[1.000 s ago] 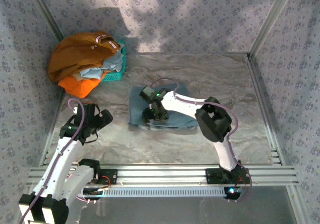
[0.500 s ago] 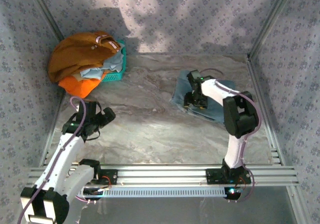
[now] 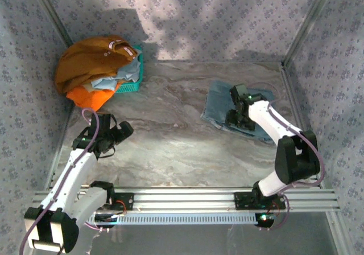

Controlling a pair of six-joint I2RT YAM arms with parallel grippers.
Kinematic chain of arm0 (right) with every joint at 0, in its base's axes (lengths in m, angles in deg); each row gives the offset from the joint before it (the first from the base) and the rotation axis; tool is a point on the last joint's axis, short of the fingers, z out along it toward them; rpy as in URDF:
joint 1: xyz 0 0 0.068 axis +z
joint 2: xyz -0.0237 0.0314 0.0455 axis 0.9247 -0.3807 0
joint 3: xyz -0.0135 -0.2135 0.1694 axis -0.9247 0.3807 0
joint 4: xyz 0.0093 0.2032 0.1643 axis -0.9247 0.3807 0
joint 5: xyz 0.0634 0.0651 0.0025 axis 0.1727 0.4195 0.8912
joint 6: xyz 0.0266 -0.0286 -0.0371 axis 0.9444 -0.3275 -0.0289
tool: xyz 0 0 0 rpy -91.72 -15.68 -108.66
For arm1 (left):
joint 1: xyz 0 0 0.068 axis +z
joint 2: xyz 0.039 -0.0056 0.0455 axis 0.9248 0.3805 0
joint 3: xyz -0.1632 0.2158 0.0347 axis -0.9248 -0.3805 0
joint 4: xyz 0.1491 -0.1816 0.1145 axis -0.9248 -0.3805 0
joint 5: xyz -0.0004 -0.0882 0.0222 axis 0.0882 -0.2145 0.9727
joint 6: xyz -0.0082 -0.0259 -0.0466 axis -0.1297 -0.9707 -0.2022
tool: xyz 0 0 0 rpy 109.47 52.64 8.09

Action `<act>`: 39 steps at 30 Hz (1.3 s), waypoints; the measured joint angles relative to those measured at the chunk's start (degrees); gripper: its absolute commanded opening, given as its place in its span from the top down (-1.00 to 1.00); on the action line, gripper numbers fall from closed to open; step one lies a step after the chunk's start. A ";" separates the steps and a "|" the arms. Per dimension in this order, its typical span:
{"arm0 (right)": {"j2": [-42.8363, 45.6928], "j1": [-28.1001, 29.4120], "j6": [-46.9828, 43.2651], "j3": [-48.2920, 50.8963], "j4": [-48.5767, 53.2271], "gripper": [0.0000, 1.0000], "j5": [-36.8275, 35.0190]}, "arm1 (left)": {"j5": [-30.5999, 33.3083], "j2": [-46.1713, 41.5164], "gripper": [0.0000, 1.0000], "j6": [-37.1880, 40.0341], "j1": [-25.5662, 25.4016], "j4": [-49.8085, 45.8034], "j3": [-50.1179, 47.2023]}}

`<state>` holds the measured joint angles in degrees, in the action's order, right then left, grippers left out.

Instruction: Fold and stack the trousers

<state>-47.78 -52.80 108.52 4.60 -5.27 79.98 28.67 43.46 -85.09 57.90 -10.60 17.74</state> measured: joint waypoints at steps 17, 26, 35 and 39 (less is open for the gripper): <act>-21.31 -20.68 2.84 -11.91 -6.34 -0.46 7.89 | -0.44 1.29 -0.99 0.17 0.00 0.37 3.78; -37.24 -25.38 1.92 -36.41 -3.06 -0.44 2.40 | -0.20 3.61 -0.99 0.22 0.00 0.42 3.85; -32.20 -25.00 -1.53 -34.34 -2.84 -0.57 -3.39 | -0.24 5.53 -0.99 0.68 0.07 0.48 5.05; -25.68 -25.22 -1.55 -28.46 -2.73 -0.56 -5.66 | -0.24 5.53 -0.99 0.70 0.04 0.50 5.05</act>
<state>-73.46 -78.02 106.96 -23.86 -8.00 74.32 28.43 48.99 -84.39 57.94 -10.10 22.78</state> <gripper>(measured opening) 0.785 0.994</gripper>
